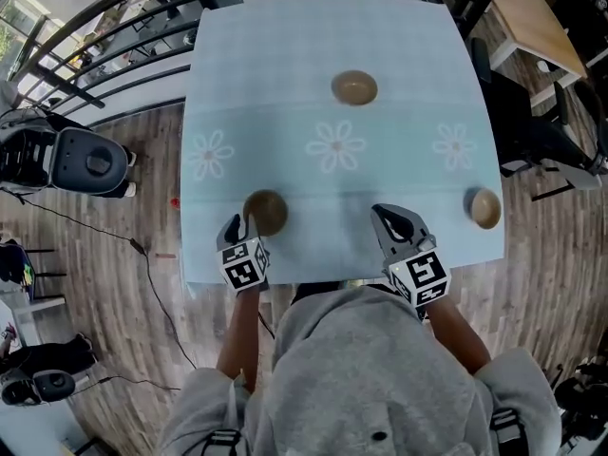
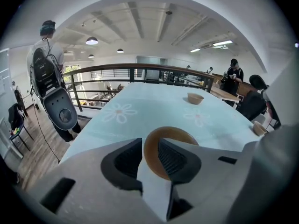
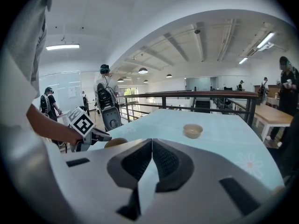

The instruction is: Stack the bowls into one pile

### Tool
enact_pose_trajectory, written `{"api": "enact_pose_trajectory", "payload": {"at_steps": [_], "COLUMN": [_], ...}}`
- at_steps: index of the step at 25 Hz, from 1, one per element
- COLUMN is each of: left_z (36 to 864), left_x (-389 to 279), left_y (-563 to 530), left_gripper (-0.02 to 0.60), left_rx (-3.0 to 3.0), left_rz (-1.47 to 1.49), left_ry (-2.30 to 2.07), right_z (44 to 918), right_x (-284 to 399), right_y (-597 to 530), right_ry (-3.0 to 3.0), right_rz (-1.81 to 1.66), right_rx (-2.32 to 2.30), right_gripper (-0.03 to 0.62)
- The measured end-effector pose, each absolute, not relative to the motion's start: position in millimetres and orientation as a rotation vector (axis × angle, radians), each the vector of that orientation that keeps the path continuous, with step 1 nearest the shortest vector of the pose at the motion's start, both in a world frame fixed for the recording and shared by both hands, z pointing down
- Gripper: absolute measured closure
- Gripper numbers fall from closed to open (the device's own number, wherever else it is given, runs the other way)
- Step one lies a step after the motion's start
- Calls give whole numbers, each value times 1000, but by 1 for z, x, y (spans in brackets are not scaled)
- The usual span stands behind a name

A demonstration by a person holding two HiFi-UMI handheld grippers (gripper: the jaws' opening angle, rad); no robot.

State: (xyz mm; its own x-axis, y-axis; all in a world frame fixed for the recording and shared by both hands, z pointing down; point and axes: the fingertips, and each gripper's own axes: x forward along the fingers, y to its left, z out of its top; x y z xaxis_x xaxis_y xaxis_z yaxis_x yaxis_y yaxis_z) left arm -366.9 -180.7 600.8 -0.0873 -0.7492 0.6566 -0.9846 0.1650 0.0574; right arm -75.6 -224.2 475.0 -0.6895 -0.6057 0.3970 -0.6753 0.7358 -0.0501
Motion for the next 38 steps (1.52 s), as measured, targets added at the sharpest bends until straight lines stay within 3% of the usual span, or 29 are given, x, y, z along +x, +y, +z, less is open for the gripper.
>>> {"api": "enact_pose_trajectory", "payload": {"at_steps": [12, 16, 38], "left_z": [642, 650, 618], "left_x": [-379, -380, -339], "left_y": [-191, -196, -254], "left_gripper": [476, 531, 555], "left_rx": [1634, 1634, 1799], "left_rz": [606, 607, 501], "left_ry": [-1757, -1727, -1594], "right_z": [486, 489, 489], "right_x": [-98, -100, -72], "right_y": [-241, -246, -250], "right_ry": [-2508, -2495, -2411], "right_rz": [300, 311, 374], "right_rx": [1052, 1080, 1220], "right_gripper": [566, 566, 566]}}
